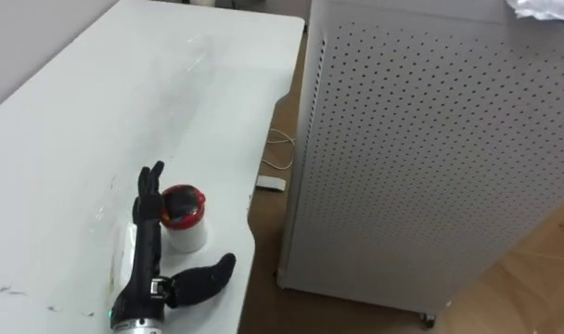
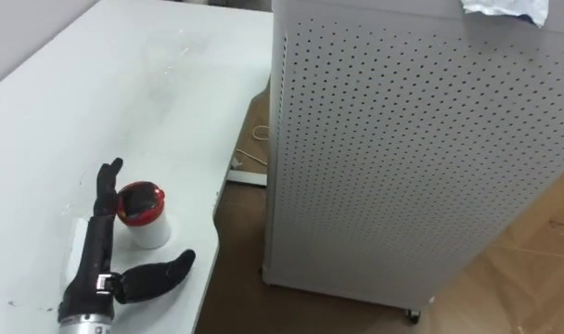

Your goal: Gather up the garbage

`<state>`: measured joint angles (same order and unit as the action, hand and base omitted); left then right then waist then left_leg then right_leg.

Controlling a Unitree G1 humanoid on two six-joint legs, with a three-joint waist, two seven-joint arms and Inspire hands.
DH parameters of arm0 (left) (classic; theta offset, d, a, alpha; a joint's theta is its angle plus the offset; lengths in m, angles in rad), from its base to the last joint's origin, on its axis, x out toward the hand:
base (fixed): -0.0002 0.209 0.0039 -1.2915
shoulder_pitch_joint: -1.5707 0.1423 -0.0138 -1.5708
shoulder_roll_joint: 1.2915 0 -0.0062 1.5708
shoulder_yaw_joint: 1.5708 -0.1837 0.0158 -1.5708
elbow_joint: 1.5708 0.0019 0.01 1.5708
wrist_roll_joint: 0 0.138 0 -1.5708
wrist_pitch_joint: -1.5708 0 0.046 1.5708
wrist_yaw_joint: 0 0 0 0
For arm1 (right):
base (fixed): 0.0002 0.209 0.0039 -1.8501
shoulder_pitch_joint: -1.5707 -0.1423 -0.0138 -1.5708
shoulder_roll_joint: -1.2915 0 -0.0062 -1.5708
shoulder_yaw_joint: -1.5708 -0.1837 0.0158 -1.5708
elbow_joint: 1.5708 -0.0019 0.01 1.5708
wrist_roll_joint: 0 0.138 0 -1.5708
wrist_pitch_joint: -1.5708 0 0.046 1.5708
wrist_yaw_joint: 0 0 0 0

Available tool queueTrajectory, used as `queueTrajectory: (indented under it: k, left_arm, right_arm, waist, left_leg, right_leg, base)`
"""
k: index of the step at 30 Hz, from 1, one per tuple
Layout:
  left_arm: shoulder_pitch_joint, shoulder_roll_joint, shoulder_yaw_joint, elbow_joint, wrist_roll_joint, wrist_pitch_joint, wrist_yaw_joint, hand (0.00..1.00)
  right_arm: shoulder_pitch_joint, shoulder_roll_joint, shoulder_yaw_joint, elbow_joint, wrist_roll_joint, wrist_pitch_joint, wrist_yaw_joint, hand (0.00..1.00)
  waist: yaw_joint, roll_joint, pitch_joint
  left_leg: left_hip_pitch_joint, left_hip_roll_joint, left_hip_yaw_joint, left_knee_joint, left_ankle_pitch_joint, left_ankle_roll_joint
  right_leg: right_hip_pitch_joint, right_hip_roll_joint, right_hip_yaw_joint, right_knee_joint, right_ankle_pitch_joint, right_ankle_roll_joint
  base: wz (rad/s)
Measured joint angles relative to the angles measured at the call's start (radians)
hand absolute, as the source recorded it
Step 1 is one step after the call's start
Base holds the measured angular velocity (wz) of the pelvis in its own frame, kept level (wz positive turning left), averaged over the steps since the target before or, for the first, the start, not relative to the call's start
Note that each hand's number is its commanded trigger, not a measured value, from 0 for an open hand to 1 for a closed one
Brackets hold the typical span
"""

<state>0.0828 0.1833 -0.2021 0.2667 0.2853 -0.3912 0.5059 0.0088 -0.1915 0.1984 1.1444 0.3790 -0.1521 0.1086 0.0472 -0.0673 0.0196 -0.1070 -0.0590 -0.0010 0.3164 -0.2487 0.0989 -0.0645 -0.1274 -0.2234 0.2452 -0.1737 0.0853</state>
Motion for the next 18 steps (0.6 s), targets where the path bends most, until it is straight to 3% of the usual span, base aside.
queueTrajectory:
  k: [14,18]
  left_arm:
    - [0.013,0.007,-0.038,0.022,-0.075,-0.006,-0.008,0.0]
    - [0.005,0.006,-0.033,0.065,-0.087,-0.02,0.025,0.0]
  right_arm:
    - [0.014,0.0,0.014,-0.028,-0.049,-0.003,0.023,1.0]
    - [0.0,0.002,0.014,-0.043,-0.086,-0.002,0.0,1.0]
  waist:
    - [-0.016,-0.006,-0.0066]
    - [-0.005,0.011,-0.0078]
  left_leg:
    - [0.076,0.012,0.011,-0.049,0.007,-0.011]
    - [0.082,0.018,0.026,-0.049,0.008,-0.012]
  right_leg:
    - [0.064,0.017,0.004,-0.044,0.009,-0.006]
    - [0.062,0.023,0.024,-0.043,0.012,-0.011]
  base:
    - [-0.03]
    - [-0.14]
